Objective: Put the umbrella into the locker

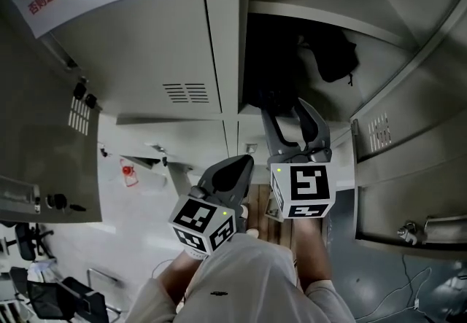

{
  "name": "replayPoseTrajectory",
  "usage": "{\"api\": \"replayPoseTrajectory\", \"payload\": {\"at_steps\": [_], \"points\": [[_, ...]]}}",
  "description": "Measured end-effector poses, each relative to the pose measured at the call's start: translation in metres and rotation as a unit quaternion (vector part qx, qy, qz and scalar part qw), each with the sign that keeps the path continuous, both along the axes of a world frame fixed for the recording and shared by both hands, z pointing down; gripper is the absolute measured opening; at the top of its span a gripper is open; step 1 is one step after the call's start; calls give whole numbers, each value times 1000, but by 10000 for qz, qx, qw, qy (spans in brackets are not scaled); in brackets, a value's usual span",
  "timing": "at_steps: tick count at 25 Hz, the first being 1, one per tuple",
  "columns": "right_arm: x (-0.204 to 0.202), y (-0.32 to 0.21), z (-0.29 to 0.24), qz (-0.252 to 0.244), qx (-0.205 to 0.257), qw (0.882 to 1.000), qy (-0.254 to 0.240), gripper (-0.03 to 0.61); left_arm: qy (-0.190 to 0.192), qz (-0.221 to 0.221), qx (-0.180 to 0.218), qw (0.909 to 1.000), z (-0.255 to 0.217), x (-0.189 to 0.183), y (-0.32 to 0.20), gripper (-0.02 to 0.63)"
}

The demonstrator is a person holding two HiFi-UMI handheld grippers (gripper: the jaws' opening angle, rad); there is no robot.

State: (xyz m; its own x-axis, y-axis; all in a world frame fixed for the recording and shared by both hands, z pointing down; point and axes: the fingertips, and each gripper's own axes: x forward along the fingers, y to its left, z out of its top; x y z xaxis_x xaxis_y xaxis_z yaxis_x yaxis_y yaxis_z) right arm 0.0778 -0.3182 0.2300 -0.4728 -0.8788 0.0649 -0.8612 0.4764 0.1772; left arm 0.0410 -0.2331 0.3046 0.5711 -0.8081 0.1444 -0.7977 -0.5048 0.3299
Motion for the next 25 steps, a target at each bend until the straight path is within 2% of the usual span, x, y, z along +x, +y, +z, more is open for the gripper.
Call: {"api": "replayPoseTrajectory", "payload": {"at_steps": [9,12,25], "points": [[-21,-4,1,-321,-201,9979,518,209,57,-70,44,9999,-2,-3,-5,18],[-23,-2,2,-423,-208,9979,437,199,57,-65,61,9999,-3,-1,-2,17],[-15,12,0,-257,49,9996,140,213,-5,-228,20,9997,0,-7,15,18]]}}
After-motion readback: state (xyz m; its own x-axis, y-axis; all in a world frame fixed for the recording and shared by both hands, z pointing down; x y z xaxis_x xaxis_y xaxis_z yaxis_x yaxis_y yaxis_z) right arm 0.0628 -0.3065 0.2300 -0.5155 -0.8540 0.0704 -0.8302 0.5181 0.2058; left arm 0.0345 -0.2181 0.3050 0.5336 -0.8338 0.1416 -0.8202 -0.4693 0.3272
